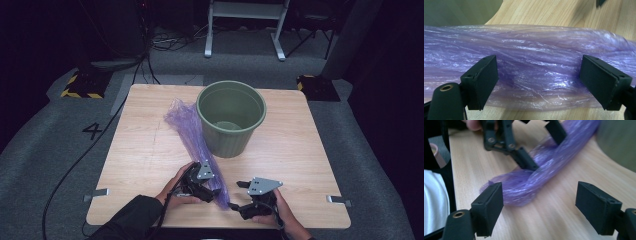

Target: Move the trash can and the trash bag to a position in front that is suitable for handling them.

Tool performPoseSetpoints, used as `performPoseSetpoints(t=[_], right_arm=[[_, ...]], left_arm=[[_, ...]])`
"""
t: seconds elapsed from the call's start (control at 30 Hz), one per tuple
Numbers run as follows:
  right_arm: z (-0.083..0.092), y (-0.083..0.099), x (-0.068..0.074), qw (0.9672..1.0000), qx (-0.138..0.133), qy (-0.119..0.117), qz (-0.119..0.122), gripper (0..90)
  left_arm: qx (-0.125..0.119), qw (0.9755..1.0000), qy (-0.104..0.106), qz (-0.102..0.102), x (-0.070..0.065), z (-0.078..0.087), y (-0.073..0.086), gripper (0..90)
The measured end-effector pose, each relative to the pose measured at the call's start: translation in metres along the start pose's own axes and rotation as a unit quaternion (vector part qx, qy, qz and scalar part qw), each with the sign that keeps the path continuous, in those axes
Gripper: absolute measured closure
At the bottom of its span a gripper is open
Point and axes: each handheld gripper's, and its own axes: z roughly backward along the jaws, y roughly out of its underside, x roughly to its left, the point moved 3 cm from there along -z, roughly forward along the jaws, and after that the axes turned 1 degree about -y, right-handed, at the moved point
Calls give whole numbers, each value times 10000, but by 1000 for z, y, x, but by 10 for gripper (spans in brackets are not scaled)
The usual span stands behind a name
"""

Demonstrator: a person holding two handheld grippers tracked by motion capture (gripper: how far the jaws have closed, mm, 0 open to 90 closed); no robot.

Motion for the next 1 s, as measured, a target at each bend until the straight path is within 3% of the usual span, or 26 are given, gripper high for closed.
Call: performPoseSetpoints(t=[0.27, 0.4, 0.57, 0.7, 0.83, 0.9, 1.0], right_arm=[[-9, 0, 8, 9998, 126, -128, 78, 358], [-14, 1, 12, 9990, 324, -225, 224, 599], [-13, 4, 8, 9982, 425, -134, 392, 773], [-8, 7, 1, 9984, 426, -51, 366, 819], [2, 15, -17, 9990, 402, 76, 176, 833], [8, 19, -27, 9991, 389, 168, 58, 835], [16, 25, -40, 9988, 366, 312, -32, 838]], left_arm=[[5, 10000, -7, 9, 0, -2, -2, 149], [-5, 10000, -26, -21, 0, -3, -3, 149], [-26, 10000, 22, -42, 2, -1, -1, 153], [-72, 9999, 57, -84, 4, 4, 0, 155], [-93, 9999, 99, 1, 14, 19, 11, 155], [-81, 10000, 4, 10, 18, 23, 15, 156], [-178, 9995, -164, 178, 30, 37, 25, 156]])
